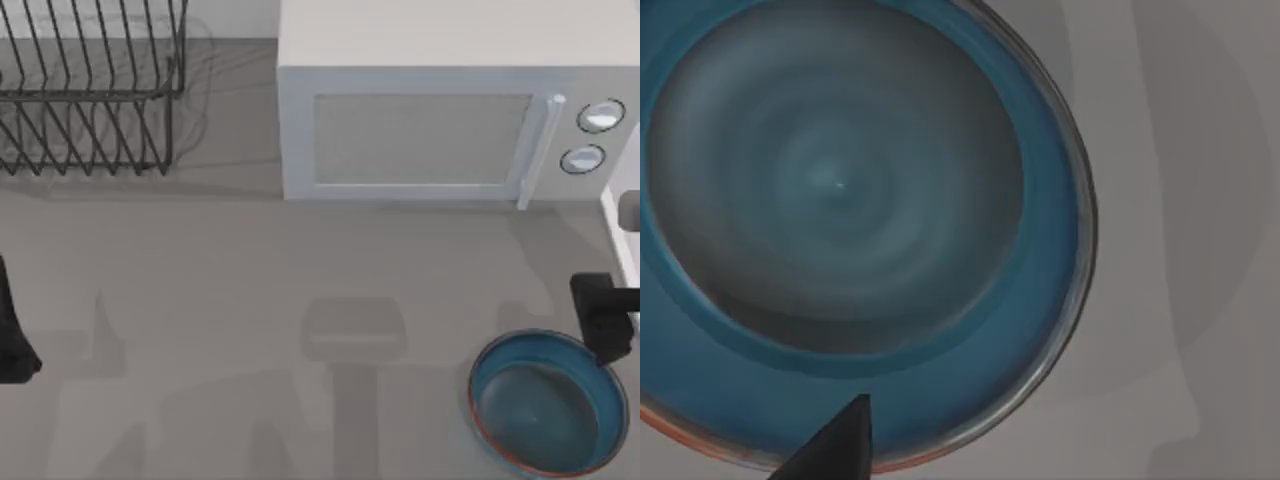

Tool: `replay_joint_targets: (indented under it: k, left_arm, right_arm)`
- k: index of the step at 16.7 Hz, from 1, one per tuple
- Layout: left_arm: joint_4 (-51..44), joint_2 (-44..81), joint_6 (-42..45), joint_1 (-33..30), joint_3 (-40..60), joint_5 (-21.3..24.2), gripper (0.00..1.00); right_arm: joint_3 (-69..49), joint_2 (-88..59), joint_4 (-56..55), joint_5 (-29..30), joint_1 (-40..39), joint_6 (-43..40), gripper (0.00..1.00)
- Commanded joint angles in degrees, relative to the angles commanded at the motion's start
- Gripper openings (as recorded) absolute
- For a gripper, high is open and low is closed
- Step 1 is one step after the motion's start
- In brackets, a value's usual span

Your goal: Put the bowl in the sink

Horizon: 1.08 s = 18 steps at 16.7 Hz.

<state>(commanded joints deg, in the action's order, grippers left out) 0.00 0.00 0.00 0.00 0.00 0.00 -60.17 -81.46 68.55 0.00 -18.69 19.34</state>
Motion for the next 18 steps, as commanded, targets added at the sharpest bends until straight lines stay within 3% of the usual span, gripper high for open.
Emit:
replay_joint_targets:
  k: [4,11,16,18]
  left_arm:
    - [0.0,0.0,0.0,0.0,0.0,0.0,1.00]
    - [0.0,0.0,0.0,0.0,0.0,0.0,1.00]
    - [0.0,0.0,0.0,0.0,0.0,0.0,1.00]
    - [0.0,0.0,0.0,0.0,0.0,0.0,1.00]
  right_arm:
    - [3.1,-1.5,-4.1,0.0,-0.2,0.0,1.00]
    - [15.3,-7.8,-23.3,0.0,-0.5,0.4,1.00]
    - [16.6,-8.4,-24.8,0.0,-0.5,0.4,1.00]
    - [16.6,-8.4,-24.8,0.0,-0.5,0.4,0.85]
